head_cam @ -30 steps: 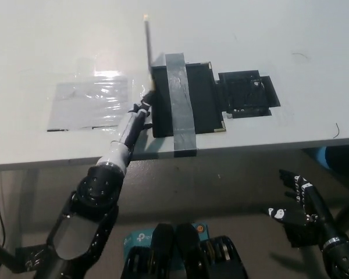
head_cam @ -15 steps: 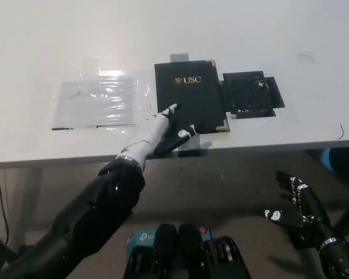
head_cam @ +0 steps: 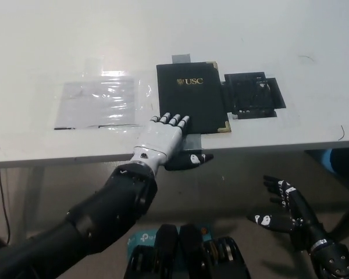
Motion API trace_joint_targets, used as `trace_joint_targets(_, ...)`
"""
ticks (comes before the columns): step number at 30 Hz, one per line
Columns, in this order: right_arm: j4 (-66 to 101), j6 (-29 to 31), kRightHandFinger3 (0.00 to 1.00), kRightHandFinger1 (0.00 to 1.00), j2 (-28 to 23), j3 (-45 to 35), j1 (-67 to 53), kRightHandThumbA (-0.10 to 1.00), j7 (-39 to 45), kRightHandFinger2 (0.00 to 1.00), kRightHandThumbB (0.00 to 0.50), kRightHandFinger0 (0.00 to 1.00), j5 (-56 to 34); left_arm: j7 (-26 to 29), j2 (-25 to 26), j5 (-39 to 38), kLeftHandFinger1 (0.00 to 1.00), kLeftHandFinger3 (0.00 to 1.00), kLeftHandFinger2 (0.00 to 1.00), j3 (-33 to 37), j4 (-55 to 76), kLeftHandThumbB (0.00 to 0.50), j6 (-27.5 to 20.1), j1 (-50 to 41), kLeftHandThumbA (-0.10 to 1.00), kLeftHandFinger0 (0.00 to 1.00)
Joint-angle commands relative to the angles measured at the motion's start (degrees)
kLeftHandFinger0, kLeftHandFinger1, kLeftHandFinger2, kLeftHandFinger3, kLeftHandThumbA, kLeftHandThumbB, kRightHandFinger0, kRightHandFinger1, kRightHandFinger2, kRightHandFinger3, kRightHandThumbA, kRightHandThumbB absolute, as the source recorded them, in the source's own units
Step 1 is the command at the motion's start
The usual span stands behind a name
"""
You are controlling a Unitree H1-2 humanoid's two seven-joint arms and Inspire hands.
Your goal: The robot uses its left hand to push the cover of the diary kept in the middle of the desk towards the right to close it
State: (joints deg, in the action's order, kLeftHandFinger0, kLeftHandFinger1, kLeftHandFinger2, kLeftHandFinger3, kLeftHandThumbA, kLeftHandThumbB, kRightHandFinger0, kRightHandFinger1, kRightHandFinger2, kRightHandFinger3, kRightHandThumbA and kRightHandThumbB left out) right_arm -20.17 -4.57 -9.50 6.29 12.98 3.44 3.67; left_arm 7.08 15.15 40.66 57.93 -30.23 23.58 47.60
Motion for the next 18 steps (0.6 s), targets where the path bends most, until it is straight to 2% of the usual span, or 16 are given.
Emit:
trace_joint_targets(1, 2.95, -0.32, 0.86, 0.90, -0.40, 1.35, 2.62, 1.00, 2.88, 0.87, 0.499, 0.84, 0.65, -21.29, -1.44, 22.38, 1.00, 1.00, 1.00, 8.43, -3.26, 0.327, 3.35, 2.15, 1.00, 1.00)
trace_joint_targets(4, 2.58, 0.45, 0.86, 0.89, -0.82, 0.81, 2.04, 1.00, 2.77, 0.86, 0.492, 0.82, 0.30, -21.17, -0.65, 20.55, 1.00, 1.00, 1.00, 5.42, 0.03, 0.314, 3.35, 2.31, 1.00, 1.00)
trace_joint_targets(6, 2.56, 0.01, 0.85, 0.88, -0.58, 0.27, 1.90, 1.00, 2.36, 0.85, 0.498, 0.81, 0.02, -19.72, 0.60, 19.44, 1.00, 1.00, 1.00, 1.45, 4.38, 0.329, 3.35, 1.83, 1.00, 1.00)
trace_joint_targets(11, 2.32, -0.07, 0.85, 0.88, -0.09, -0.53, 1.67, 1.00, 2.00, 0.86, 0.498, 0.80, -0.72, -18.66, 3.36, 15.14, 1.00, 1.00, 1.00, -5.53, 15.32, 0.293, 3.35, 0.13, 1.00, 1.00)
trace_joint_targets(12, 2.52, -0.28, 0.85, 0.88, -0.07, -0.75, 1.47, 1.00, 1.98, 0.86, 0.500, 0.80, -0.95, -14.25, 3.93, 10.04, 1.00, 1.00, 1.00, -10.28, 21.26, 0.264, 3.35, -1.98, 1.00, 1.00)
trace_joint_targets(13, 2.39, -0.17, 0.85, 0.88, -0.01, -0.89, 1.46, 1.00, 1.90, 0.86, 0.500, 0.80, -1.03, -14.14, 3.86, 9.72, 1.00, 1.00, 1.00, -10.92, 21.89, 0.265, 3.35, -2.13, 1.00, 1.00)
trace_joint_targets(14, 2.46, 0.03, 0.86, 0.89, -0.21, -0.70, 1.41, 1.00, 1.88, 0.87, 0.487, 0.80, -0.66, -11.98, 3.28, 6.15, 1.00, 1.00, 1.00, -14.65, 24.96, 0.233, 2.43, -3.99, 1.00, 1.00)
trace_joint_targets(15, 2.39, 0.23, 0.86, 0.89, -0.51, -0.53, 1.42, 1.00, 1.73, 0.86, 0.496, 0.80, -0.09, -8.82, 1.15, -2.07, 1.00, 1.00, 1.00, -23.86, 32.74, 0.220, 2.07, -8.61, 1.00, 1.00)
trace_joint_targets(16, 2.09, 0.32, 0.85, 0.88, -0.43, -0.72, 1.56, 1.00, 1.56, 0.85, 0.500, 0.79, -0.18, -8.35, -0.84, -6.68, 1.00, 1.00, 1.00, -29.01, 36.97, 0.197, 2.13, -10.95, 1.00, 1.00)
trace_joint_targets(17, 1.95, 0.40, 0.85, 0.88, -0.50, -0.86, 1.63, 1.00, 1.54, 0.85, 0.500, 0.79, -0.30, -8.44, -1.82, -7.89, 1.00, 1.00, 1.00, -30.87, 38.07, 0.194, 1.80, -11.61, 1.00, 1.00)
trace_joint_targets(18, 1.89, 0.27, 0.85, 0.89, -0.51, -0.95, 1.74, 1.00, 1.62, 0.86, 0.499, 0.81, -0.46, -8.48, -6.05, -18.73, 1.00, 1.00, 1.00, -39.50, 43.35, 0.101, 1.19, -15.10, 1.00, 1.00)
